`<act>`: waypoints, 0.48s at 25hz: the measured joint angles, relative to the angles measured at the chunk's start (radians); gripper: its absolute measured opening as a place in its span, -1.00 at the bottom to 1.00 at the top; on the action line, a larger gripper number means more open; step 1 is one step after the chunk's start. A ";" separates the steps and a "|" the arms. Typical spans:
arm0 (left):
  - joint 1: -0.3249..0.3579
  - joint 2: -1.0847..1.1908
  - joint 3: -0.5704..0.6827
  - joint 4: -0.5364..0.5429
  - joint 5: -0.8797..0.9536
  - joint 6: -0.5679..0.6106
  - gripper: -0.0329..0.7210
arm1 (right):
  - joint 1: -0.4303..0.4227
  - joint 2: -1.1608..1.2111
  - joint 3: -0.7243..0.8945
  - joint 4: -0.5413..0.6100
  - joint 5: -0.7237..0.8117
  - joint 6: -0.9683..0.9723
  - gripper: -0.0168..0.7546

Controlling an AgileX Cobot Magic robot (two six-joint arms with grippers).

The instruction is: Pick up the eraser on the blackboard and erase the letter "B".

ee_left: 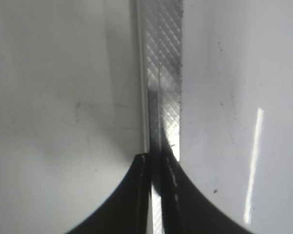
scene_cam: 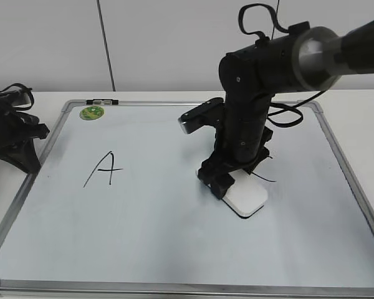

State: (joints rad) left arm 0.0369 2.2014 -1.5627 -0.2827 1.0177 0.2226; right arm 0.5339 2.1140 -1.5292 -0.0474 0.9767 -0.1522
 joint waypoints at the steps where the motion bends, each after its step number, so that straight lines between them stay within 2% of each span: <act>1: 0.000 0.000 0.000 0.000 0.000 0.000 -0.88 | -0.012 0.000 0.000 -0.006 -0.008 -0.005 0.48; 8: 0.000 0.000 0.000 0.000 0.000 0.000 -0.88 | -0.059 0.008 -0.044 -0.040 -0.003 -0.023 0.48; 12: 0.000 0.000 0.000 0.000 0.000 0.000 -0.88 | -0.059 0.002 -0.165 0.047 0.092 -0.079 0.48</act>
State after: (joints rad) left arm 0.0369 2.2014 -1.5627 -0.2827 1.0177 0.2226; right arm 0.4745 2.1157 -1.6939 0.0000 1.0684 -0.2309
